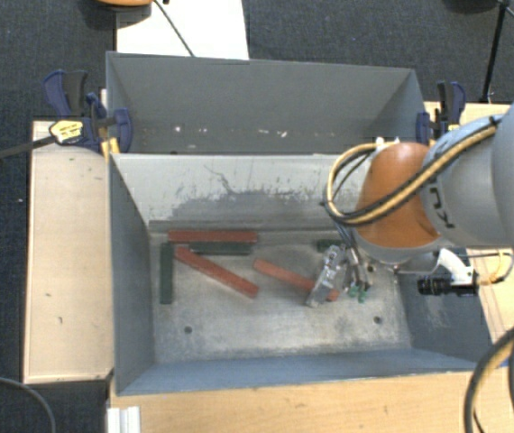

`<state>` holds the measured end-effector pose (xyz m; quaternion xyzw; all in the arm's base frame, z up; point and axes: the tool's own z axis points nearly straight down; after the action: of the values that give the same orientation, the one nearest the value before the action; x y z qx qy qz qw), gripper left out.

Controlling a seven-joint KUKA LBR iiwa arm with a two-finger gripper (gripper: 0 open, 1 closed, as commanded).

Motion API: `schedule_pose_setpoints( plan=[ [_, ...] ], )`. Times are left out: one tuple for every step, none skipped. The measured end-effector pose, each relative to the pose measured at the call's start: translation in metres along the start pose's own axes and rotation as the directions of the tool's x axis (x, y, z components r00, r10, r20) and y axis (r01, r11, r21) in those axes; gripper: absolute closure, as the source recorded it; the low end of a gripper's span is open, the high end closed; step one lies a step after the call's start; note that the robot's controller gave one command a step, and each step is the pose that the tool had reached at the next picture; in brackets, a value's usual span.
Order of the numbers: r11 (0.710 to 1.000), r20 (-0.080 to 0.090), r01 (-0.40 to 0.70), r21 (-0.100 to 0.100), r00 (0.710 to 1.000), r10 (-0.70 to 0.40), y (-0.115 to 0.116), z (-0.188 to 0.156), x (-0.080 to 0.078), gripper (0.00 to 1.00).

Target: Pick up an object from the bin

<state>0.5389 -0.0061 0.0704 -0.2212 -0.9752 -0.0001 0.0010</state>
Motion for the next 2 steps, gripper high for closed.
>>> schedule_pose_setpoints(
  plan=[
    [1.0,0.0,0.0,0.0,1.0,0.0,-0.0001,-0.0012,0.0003,1.0],
    [1.0,-0.002,0.001,0.001,1.0,-0.001,-0.0006,-0.0086,0.0014,1.0]
  ],
)
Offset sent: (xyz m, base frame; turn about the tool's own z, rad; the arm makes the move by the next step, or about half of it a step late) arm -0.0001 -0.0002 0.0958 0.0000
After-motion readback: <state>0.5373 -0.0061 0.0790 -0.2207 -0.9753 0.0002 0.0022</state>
